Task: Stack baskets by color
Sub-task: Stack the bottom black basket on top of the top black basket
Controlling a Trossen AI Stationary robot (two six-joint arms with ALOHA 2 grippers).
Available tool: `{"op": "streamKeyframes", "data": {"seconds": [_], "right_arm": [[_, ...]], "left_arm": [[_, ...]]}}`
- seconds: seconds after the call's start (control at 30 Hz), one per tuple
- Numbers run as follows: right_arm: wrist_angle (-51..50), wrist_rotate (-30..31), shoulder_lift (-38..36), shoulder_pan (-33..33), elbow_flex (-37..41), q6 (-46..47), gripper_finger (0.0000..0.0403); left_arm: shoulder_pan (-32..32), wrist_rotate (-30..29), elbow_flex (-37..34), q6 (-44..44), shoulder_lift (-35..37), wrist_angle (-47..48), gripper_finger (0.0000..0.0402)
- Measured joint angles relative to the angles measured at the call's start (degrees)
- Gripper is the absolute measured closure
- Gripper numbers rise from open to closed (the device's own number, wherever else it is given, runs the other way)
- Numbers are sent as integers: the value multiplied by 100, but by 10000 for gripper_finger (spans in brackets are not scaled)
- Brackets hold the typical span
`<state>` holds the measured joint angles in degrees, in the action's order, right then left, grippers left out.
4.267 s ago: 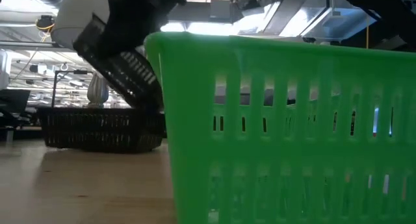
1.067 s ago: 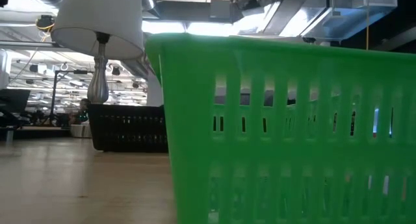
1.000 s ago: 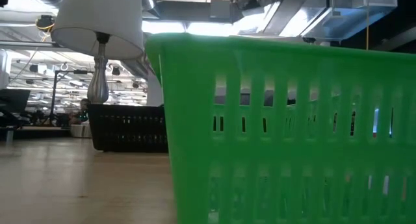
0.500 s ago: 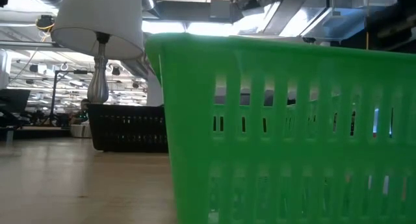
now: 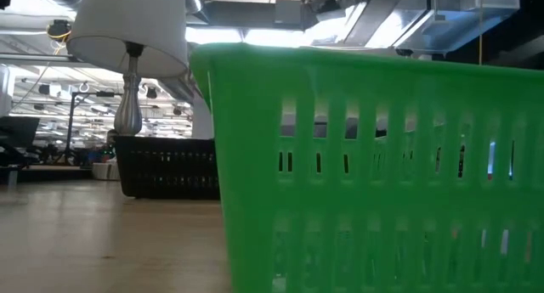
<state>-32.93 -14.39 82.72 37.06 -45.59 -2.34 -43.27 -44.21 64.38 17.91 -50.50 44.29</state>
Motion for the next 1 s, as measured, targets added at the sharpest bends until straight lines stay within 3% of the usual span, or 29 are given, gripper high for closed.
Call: {"op": "streamKeyframes", "data": {"seconds": [0.3, 0.43, 0.67, 0.77, 0.9, 1.0], "right_arm": [[1127, -331, 0, -2, 578, -221, 309], [1243, -330, 0, -7, 582, 198, 309], [1369, -96, 2, -7, 582, 151, 311], [1397, 131, 2, -7, 582, 508, 330], [1394, 171, 2, -9, 582, 643, 384], [1400, 226, 2, -9, 577, 723, 390]], "left_arm": [[0, -52, 0, 15, 0, 0, 335], [0, -56, 0, 17, 0, -33, 335], [-2, -56, 0, 155, 0, -31, 335], [-2, -54, 0, 157, 0, -29, 335], [-2, -54, 0, 164, 0, -29, 335], [-2, -54, 0, 164, 0, -29, 335]]}}
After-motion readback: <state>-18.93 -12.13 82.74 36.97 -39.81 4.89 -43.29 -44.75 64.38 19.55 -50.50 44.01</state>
